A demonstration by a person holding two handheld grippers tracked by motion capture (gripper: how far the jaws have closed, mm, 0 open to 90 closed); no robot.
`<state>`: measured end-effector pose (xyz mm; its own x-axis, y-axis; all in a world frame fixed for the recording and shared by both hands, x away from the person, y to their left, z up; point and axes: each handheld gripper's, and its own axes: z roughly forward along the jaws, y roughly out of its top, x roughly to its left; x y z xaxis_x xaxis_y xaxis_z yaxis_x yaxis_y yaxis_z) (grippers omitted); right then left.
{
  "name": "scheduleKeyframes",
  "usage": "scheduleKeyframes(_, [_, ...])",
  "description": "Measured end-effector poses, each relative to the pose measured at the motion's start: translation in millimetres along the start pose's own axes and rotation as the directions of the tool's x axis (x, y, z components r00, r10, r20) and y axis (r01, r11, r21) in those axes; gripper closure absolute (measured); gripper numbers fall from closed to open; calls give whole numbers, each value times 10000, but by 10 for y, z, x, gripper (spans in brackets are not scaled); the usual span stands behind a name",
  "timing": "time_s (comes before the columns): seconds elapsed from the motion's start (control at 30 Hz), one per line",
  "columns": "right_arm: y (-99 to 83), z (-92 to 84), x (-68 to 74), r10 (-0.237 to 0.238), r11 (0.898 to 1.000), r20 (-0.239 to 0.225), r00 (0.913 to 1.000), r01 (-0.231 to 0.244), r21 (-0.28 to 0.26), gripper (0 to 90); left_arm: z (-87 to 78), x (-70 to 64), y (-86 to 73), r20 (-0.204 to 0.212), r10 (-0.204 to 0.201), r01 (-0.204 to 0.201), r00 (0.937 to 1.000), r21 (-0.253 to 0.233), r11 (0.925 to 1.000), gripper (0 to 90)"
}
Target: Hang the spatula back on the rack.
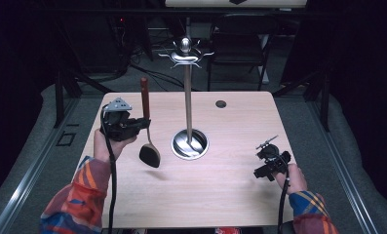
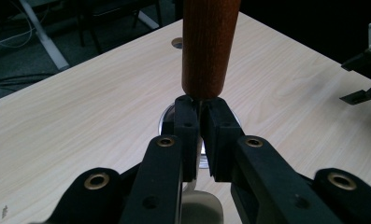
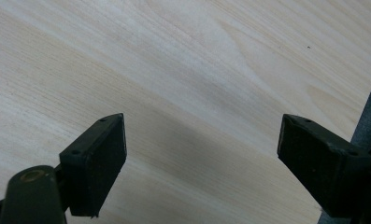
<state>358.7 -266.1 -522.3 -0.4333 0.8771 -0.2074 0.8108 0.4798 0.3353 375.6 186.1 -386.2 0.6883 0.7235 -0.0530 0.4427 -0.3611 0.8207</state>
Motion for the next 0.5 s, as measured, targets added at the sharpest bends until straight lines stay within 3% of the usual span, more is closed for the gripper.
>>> scheduleKeyframes(0.5, [3,-4,9,-115,9998,37,9999,114,131,152,-20,-92,155,163,290,-287,9994,-148,9995,847])
